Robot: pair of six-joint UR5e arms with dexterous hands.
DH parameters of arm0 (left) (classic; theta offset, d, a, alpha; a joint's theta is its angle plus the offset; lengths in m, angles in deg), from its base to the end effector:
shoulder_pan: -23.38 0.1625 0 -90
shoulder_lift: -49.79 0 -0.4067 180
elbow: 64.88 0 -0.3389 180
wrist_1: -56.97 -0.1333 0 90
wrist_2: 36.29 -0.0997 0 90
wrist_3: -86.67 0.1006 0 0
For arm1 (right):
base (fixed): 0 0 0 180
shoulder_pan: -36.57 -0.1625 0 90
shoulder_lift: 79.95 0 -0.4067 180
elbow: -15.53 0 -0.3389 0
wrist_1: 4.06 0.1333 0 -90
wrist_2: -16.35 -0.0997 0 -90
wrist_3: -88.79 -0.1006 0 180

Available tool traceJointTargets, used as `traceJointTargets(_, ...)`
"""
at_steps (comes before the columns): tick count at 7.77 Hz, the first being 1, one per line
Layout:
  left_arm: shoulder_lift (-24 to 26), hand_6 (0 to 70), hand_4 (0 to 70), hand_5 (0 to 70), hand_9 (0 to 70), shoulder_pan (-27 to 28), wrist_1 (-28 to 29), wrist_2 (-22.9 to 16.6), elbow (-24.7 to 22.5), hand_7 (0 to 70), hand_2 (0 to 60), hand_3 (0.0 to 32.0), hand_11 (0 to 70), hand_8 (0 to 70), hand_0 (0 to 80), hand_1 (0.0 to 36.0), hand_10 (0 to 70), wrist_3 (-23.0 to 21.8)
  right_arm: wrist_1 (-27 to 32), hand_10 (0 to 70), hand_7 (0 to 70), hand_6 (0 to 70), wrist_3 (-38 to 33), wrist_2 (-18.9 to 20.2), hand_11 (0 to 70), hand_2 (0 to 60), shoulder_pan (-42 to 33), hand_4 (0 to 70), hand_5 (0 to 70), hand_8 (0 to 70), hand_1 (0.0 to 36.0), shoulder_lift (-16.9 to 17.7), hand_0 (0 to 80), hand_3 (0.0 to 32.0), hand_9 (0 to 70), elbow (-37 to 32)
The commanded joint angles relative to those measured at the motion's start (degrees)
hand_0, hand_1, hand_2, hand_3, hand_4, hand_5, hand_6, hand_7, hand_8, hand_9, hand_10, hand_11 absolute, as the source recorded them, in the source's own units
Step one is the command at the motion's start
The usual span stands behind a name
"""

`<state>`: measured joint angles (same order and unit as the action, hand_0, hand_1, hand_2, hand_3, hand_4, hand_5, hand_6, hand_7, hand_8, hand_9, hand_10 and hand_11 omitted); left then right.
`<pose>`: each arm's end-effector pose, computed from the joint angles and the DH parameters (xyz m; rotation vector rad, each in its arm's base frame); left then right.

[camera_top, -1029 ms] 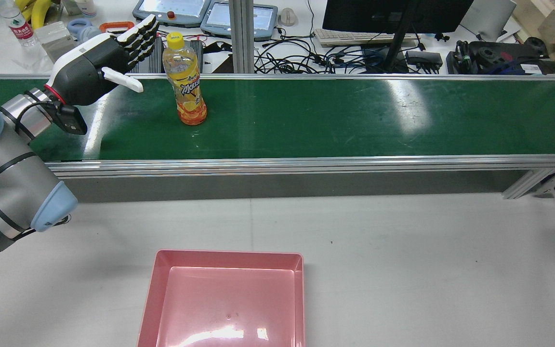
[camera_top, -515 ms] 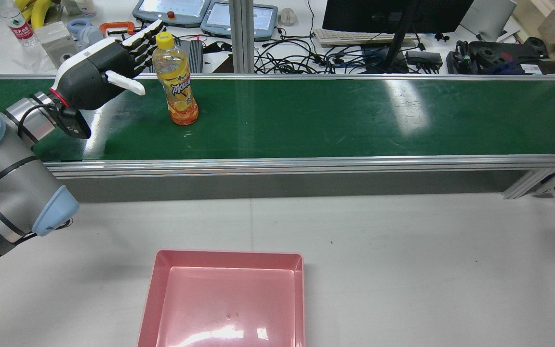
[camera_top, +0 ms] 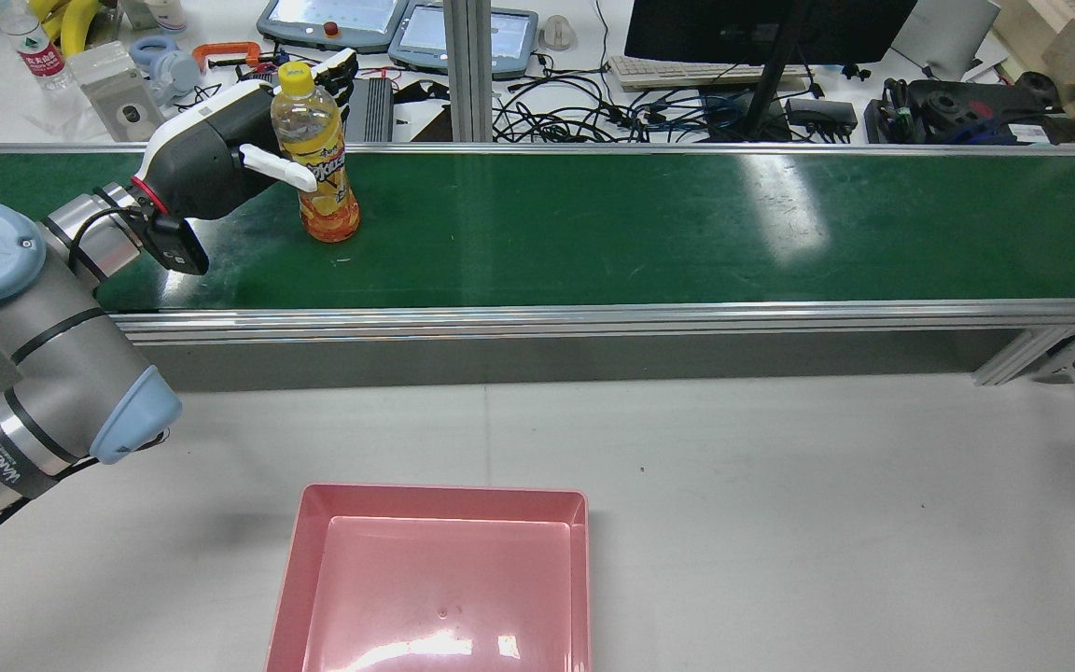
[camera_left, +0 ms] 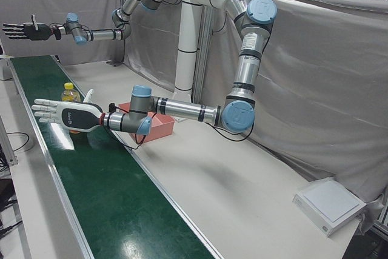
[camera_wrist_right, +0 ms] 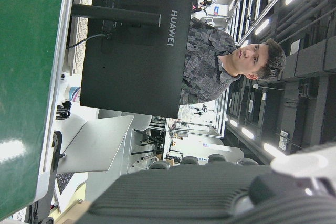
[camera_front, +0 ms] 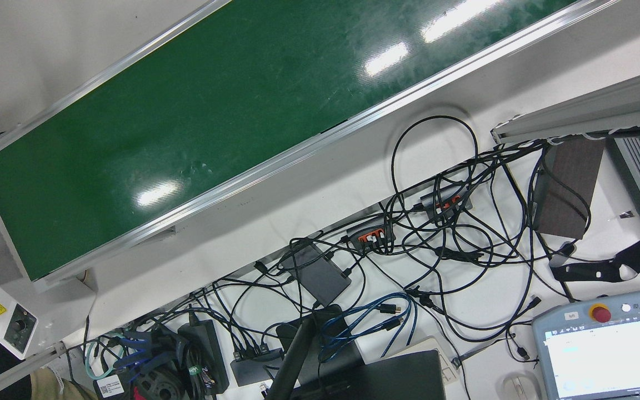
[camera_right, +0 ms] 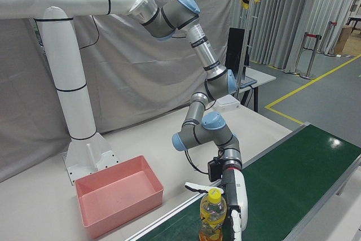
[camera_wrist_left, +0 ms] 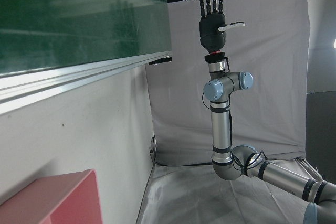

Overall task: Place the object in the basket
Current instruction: 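Close the left hand around the bottle and lift it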

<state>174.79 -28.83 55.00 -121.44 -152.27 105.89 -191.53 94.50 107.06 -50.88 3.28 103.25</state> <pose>0.2901 -0.6056 0.3493 -0.3323 2.3956 -1.2652 0.1105 -0.4865 0.6446 0.0440 -2.0880 2.1933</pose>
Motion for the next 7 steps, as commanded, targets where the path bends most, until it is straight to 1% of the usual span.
traceJointTargets(1, 2.25, 25.2, 46.6, 35.7, 50.6, 0.01, -2.85, 0.08, 0.64, 41.0, 26.8, 0.0, 66.4, 35.3, 55.6, 19.9, 46.3, -0.06, 0.00, 0.0, 0.0, 0.0, 0.00, 0.00, 0.0, 0.0, 0.00, 0.0, 0.0, 0.0, 0.0, 0.00, 0.0, 0.0, 0.0, 0.00)
traceJointTargets(2, 1.82, 42.1, 46.0, 68.3, 70.0, -0.26, -3.03, 0.16, 0.47, 68.6, 52.4, 0.0, 70.0, 54.0, 54.8, 23.0, 68.5, -0.32, 0.00, 0.0, 0.0, 0.0, 0.00, 0.00, 0.0, 0.0, 0.00, 0.0, 0.0, 0.0, 0.0, 0.00, 0.0, 0.0, 0.0, 0.00)
traceJointTargets(3, 1.91, 46.3, 43.3, 70.0, 70.0, -0.26, -3.12, 0.08, -0.14, 70.0, 60.0, 0.0, 70.0, 60.8, 54.3, 26.1, 70.0, -0.41, 0.00, 0.0, 0.0, 0.0, 0.00, 0.00, 0.0, 0.0, 0.00, 0.0, 0.0, 0.0, 0.0, 0.00, 0.0, 0.0, 0.0, 0.00)
traceJointTargets(4, 1.82, 48.8, 43.4, 70.0, 70.0, -0.17, -3.82, 0.08, -2.06, 70.0, 60.0, 0.0, 70.0, 65.7, 53.9, 27.7, 70.0, -0.41, 0.00, 0.0, 0.0, 0.0, 0.00, 0.00, 0.0, 0.0, 0.00, 0.0, 0.0, 0.0, 0.0, 0.00, 0.0, 0.0, 0.0, 0.00)
traceJointTargets(5, 1.73, 48.5, 43.5, 70.0, 70.0, 0.00, -5.48, 0.08, -5.30, 70.0, 60.0, 0.0, 70.0, 65.8, 53.4, 27.2, 70.0, -0.32, 0.00, 0.0, 0.0, 0.0, 0.00, 0.00, 0.0, 0.0, 0.00, 0.0, 0.0, 0.0, 0.0, 0.00, 0.0, 0.0, 0.0, 0.00)
traceJointTargets(6, 1.82, 47.7, 43.7, 70.0, 70.0, 0.44, -5.93, 0.08, -6.73, 70.0, 60.0, 0.0, 70.0, 64.2, 53.1, 26.1, 70.0, 0.11, 0.00, 0.0, 0.0, 0.0, 0.00, 0.00, 0.0, 0.0, 0.00, 0.0, 0.0, 0.0, 0.0, 0.00, 0.0, 0.0, 0.0, 0.00)
traceJointTargets(7, 1.73, 46.5, 42.7, 70.0, 70.0, 4.53, -5.94, 0.16, -7.96, 70.0, 60.0, 0.0, 70.0, 62.9, 53.2, 25.7, 70.0, 0.55, 0.00, 0.0, 0.0, 0.0, 0.00, 0.00, 0.0, 0.0, 0.00, 0.0, 0.0, 0.0, 0.0, 0.00, 0.0, 0.0, 0.0, 0.00)
